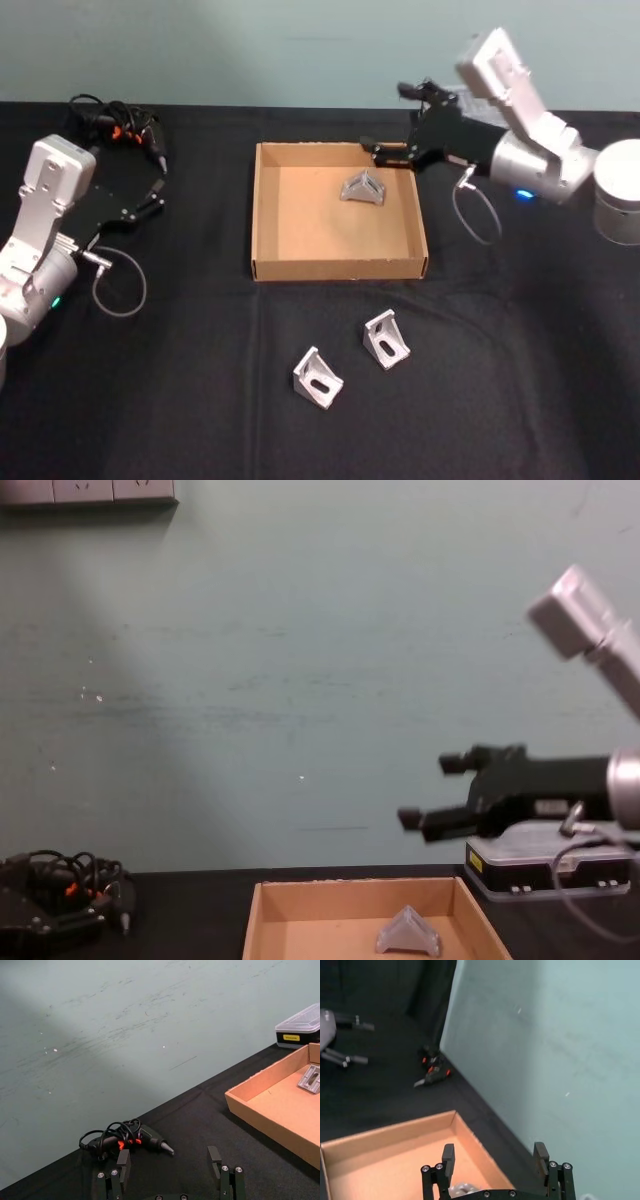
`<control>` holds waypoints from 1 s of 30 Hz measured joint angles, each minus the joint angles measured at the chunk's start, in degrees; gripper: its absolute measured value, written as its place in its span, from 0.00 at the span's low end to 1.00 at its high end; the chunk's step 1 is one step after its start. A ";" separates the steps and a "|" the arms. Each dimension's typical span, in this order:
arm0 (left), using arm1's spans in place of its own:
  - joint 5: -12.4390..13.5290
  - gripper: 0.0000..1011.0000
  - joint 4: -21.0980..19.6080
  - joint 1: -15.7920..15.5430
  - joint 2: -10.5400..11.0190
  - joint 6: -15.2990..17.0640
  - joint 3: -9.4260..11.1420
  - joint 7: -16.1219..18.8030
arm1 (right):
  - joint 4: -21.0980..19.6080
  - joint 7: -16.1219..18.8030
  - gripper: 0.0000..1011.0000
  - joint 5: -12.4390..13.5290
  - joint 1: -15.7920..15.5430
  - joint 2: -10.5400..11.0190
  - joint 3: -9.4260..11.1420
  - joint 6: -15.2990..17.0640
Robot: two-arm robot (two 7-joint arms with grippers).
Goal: Use one hand to pick up the angle iron from the table and place it into the box.
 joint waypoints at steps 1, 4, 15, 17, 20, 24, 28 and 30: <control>0.00 0.99 0.00 0.00 0.00 0.00 0.00 0.00 | -1.36 -0.38 0.99 0.22 -0.66 0.45 0.40 0.26; 0.00 0.99 0.00 0.00 0.00 0.00 0.00 0.00 | -7.85 -1.49 0.99 1.38 -4.02 2.55 2.25 1.70; 0.00 0.99 0.00 0.00 0.00 0.00 0.00 0.00 | -27.09 -1.76 0.99 6.09 -15.71 10.21 6.23 7.86; 0.00 0.99 0.00 0.00 0.00 0.00 0.00 0.00 | -29.05 -1.78 0.99 6.72 -17.27 11.10 6.60 8.76; 0.00 0.99 0.00 0.00 0.00 0.00 0.00 0.00 | -32.25 -2.25 0.99 7.94 -20.01 12.44 7.24 10.38; 0.00 0.99 0.00 0.00 0.00 0.00 0.00 0.00 | -35.92 -2.94 0.99 9.56 -23.63 13.88 7.90 12.26; 0.00 0.99 0.00 0.00 0.00 0.00 0.00 0.00 | -37.81 -3.61 0.99 10.56 -26.13 14.80 8.18 13.61; 0.00 0.99 0.00 0.00 0.00 0.00 0.00 0.00 | -38.61 -3.96 0.99 10.90 -27.35 15.33 8.23 14.30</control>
